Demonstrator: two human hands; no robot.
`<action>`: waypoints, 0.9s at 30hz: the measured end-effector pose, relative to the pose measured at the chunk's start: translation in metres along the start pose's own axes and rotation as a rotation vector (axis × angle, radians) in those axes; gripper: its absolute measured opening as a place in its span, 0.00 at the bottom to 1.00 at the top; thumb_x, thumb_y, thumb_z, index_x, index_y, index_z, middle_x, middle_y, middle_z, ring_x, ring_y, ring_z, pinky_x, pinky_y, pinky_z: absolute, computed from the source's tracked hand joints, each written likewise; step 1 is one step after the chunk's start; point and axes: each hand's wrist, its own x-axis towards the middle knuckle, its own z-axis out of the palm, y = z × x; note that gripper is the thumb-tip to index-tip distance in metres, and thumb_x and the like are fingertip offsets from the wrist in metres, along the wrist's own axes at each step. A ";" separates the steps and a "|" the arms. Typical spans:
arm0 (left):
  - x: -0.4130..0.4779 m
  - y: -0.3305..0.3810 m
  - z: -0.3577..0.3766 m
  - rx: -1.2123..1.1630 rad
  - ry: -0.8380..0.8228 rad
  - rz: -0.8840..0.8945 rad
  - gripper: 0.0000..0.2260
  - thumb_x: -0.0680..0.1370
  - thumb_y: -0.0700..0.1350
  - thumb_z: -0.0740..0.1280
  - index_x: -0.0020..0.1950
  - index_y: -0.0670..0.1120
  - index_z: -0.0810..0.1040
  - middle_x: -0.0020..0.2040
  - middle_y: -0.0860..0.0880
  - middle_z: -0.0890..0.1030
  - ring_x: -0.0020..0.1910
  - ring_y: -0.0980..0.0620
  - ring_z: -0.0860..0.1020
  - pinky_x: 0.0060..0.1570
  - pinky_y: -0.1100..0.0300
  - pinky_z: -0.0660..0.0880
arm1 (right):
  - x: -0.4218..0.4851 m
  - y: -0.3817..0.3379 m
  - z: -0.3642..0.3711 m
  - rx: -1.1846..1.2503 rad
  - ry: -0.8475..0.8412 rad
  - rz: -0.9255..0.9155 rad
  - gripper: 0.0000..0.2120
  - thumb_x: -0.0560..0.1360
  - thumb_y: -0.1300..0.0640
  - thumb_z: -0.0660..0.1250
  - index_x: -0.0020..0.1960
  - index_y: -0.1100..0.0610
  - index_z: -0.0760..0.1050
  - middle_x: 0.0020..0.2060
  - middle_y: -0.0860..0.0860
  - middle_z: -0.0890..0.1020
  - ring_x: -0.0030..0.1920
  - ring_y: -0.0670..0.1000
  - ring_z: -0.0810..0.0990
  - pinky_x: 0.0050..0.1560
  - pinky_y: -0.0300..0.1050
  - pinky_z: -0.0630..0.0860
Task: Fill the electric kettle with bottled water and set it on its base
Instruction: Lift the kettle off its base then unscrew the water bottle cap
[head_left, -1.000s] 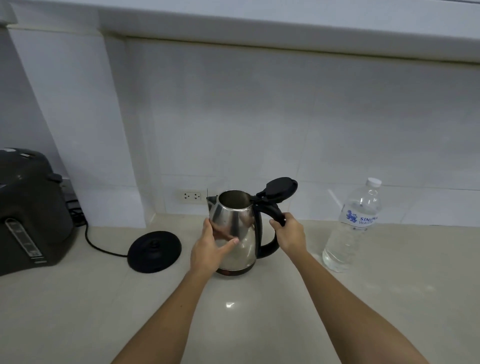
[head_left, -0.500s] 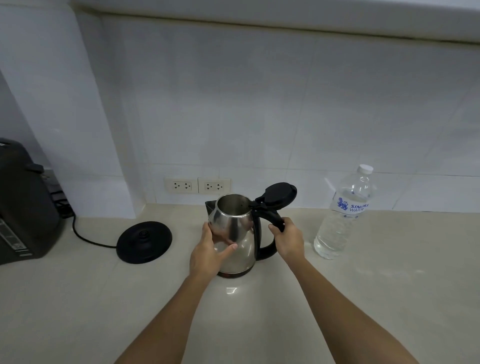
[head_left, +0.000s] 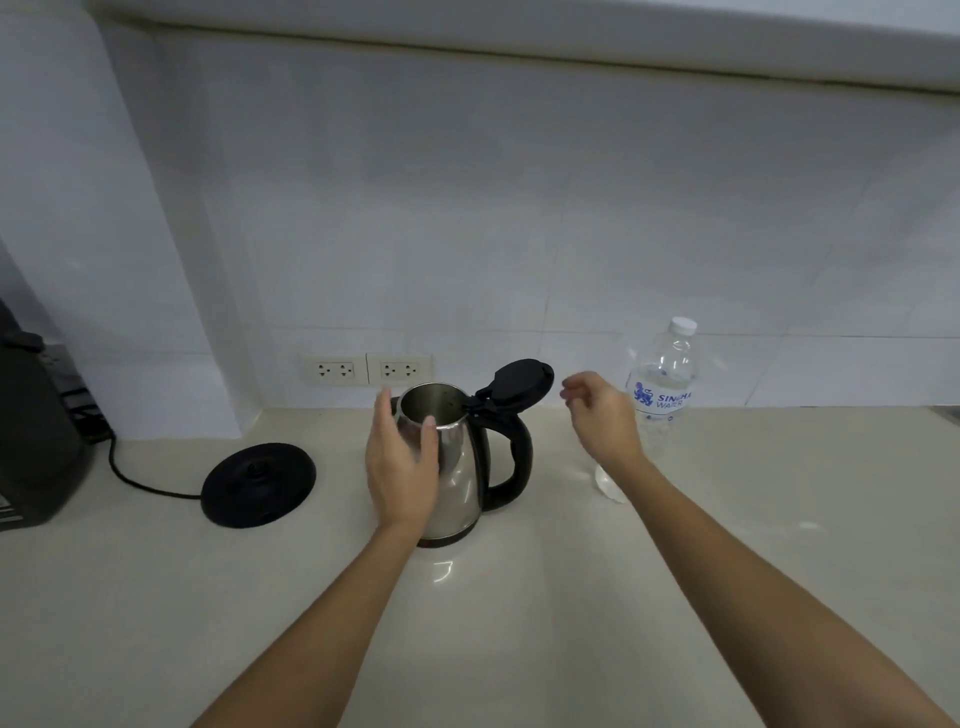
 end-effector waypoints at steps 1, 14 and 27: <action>0.004 0.015 0.005 -0.025 0.023 0.035 0.25 0.80 0.48 0.62 0.76 0.48 0.60 0.72 0.50 0.70 0.71 0.50 0.68 0.67 0.59 0.65 | 0.005 -0.007 -0.017 0.029 0.090 -0.041 0.15 0.73 0.68 0.57 0.54 0.59 0.77 0.45 0.52 0.85 0.46 0.52 0.82 0.48 0.42 0.76; -0.040 0.145 0.147 0.027 -0.388 0.562 0.21 0.78 0.37 0.62 0.72 0.40 0.69 0.73 0.46 0.69 0.74 0.49 0.64 0.74 0.51 0.60 | 0.058 0.016 -0.143 -0.358 0.125 -0.097 0.19 0.77 0.63 0.57 0.67 0.58 0.72 0.66 0.56 0.74 0.67 0.57 0.70 0.64 0.51 0.69; -0.032 0.113 0.256 0.050 -0.633 -0.027 0.42 0.72 0.54 0.73 0.77 0.46 0.52 0.71 0.47 0.69 0.66 0.46 0.73 0.61 0.50 0.73 | 0.100 0.040 -0.145 -0.460 -0.164 -0.101 0.19 0.80 0.51 0.58 0.69 0.56 0.67 0.62 0.58 0.76 0.61 0.59 0.73 0.57 0.49 0.70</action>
